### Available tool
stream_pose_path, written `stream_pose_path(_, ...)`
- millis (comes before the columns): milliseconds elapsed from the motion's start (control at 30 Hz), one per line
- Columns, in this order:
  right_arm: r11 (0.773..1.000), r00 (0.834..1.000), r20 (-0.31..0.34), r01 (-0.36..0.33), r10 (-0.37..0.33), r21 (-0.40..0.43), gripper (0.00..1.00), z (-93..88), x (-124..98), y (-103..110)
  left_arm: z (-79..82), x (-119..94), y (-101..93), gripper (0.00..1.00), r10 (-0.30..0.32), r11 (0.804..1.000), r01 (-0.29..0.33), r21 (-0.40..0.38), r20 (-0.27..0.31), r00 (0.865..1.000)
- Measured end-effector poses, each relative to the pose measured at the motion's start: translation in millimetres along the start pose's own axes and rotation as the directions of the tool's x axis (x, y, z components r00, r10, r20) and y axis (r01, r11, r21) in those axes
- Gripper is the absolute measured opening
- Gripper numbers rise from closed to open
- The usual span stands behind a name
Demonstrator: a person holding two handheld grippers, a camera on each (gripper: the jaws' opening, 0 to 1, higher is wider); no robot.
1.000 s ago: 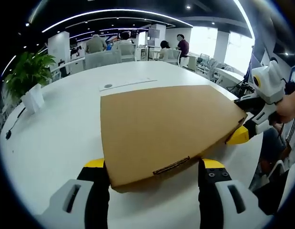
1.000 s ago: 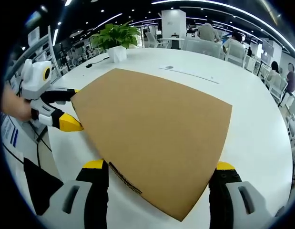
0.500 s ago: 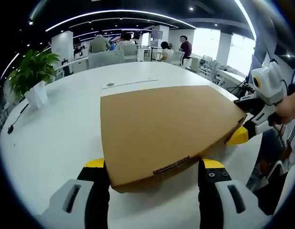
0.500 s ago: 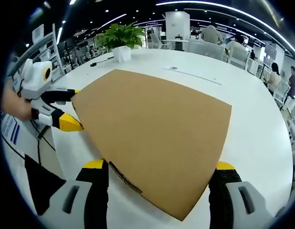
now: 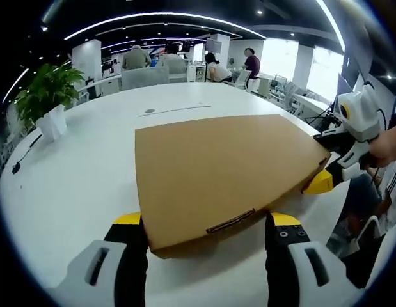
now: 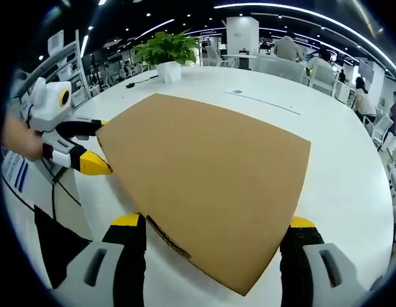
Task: Operate the shoe box by opening the lid, removing the specified soft item, and placing it in the target area until the item is outside and the box remains undamaged.
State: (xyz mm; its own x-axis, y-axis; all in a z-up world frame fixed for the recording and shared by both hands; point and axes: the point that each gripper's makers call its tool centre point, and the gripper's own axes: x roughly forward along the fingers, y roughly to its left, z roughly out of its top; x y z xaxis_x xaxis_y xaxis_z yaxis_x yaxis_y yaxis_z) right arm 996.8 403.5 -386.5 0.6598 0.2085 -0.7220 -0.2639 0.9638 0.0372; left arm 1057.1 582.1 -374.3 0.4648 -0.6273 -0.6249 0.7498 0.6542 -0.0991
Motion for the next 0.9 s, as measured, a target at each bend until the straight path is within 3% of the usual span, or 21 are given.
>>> stream_pose_path(900, 1.0, 1.0, -0.006, -0.006, 0.006, -0.014, 0.88, -3.1, 1, 12, -8.2, -13, 1.0, 0.76, 0.012, 1.0, -0.012, -0.016, 0.008, 1.0)
